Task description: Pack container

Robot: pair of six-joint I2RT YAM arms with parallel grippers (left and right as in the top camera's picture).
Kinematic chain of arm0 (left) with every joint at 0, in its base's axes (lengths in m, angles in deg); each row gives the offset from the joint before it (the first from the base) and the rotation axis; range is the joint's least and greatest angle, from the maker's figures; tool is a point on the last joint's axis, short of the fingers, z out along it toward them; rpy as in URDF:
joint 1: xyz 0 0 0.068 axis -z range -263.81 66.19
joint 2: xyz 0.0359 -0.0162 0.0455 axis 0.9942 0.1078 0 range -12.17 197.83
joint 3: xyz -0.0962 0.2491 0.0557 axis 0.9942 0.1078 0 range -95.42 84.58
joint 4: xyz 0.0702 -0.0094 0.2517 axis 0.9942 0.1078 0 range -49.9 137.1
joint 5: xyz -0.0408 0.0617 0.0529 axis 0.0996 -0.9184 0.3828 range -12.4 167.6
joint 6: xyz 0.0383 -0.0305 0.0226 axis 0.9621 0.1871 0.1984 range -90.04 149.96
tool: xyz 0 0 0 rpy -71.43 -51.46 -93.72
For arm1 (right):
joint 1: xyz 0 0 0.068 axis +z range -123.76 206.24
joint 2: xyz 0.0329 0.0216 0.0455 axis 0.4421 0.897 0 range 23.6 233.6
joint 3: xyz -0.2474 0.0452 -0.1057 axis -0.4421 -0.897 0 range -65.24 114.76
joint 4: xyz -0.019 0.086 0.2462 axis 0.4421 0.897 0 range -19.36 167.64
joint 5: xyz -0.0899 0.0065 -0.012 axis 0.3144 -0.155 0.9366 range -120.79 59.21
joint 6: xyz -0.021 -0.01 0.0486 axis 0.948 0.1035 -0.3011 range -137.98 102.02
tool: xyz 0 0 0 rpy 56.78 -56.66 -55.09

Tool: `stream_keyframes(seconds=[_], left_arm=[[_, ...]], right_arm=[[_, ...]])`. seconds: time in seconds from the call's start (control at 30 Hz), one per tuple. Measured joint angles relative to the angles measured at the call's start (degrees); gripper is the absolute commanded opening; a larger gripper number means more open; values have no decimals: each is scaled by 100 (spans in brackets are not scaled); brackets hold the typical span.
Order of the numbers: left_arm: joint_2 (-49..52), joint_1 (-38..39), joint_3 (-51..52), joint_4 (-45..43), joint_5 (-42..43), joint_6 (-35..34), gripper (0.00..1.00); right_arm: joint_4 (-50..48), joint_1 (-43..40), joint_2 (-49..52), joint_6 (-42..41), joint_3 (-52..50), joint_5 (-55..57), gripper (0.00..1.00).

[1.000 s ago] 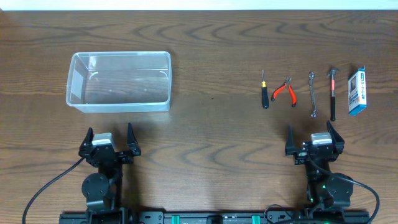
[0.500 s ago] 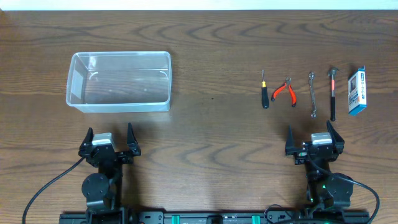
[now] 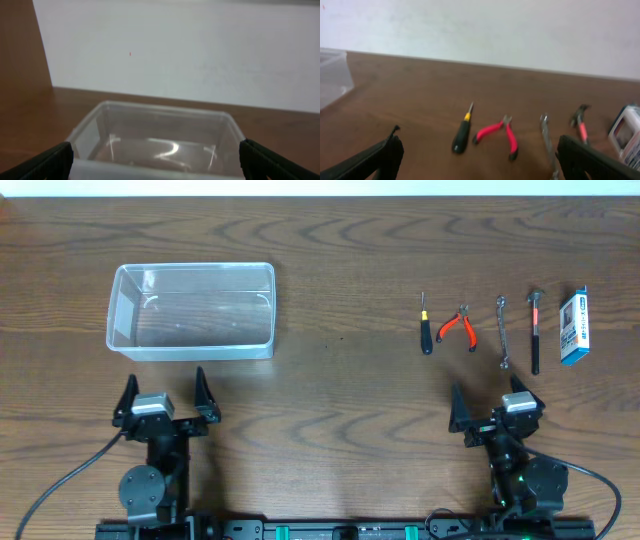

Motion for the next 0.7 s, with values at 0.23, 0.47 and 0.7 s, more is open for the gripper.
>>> stream_keyframes(seconds=[0.23, 0.47, 0.7], left_arm=[[1132, 0, -1145, 304, -304, -2, 98], [2885, -63, -2793, 1290, -1115, 166, 98], [4382, -951, -4002, 1766, -1471, 481, 98]], right_arm=[[612, 0, 1193, -79, 1185, -157, 99], [1558, 0, 3296, -94, 3226, -374, 99], [2149, 144, 5707, -96, 5069, -874, 99]])
